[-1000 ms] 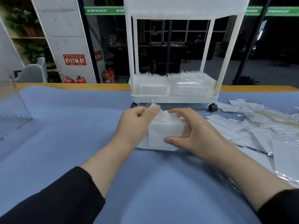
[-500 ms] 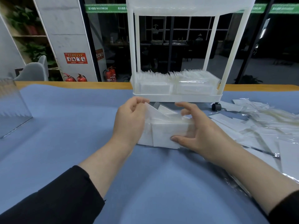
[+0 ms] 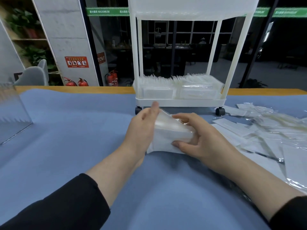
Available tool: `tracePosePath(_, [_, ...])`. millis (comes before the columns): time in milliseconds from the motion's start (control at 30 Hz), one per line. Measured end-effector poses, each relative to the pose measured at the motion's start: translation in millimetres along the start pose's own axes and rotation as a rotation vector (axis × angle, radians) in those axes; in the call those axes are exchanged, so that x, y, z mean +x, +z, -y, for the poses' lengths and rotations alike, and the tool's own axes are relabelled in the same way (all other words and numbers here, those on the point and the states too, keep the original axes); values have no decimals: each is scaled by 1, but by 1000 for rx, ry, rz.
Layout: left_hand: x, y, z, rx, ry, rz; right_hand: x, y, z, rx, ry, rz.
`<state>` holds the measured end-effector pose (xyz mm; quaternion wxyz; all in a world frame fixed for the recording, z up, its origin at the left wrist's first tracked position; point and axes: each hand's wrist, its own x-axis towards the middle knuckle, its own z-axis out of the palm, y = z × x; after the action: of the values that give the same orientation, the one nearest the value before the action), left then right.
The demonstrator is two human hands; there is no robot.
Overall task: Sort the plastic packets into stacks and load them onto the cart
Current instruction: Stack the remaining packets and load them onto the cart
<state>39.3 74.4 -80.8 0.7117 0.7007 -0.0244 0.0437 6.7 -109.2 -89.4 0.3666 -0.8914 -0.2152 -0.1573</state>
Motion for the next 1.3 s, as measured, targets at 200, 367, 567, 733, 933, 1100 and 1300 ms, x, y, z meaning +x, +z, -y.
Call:
tracePosePath(200, [1,-4,5,106,-9,-121,2,-5,-7,-112,83,62])
tracePosePath(367, [-4,3,3,27,-11,-37,-2,-1,-5,-74,91,41])
tracePosePath(567, [-7,8,8,151,70,-16,-2,-6,-2,40,95,87])
tracePosePath(733, [-12,9,5,195,67,73,-3,-11,-3,64,175,129])
tracePosePath(933, [-9,8,3,123,158,40,-3,-13,2,59,158,79])
tracePosePath(1100, [-5,8,10,243,108,92,-4,-9,5,107,198,126])
tracePosePath(1300, [-3,-3,3,320,147,203,-2,-12,1,96,198,98])
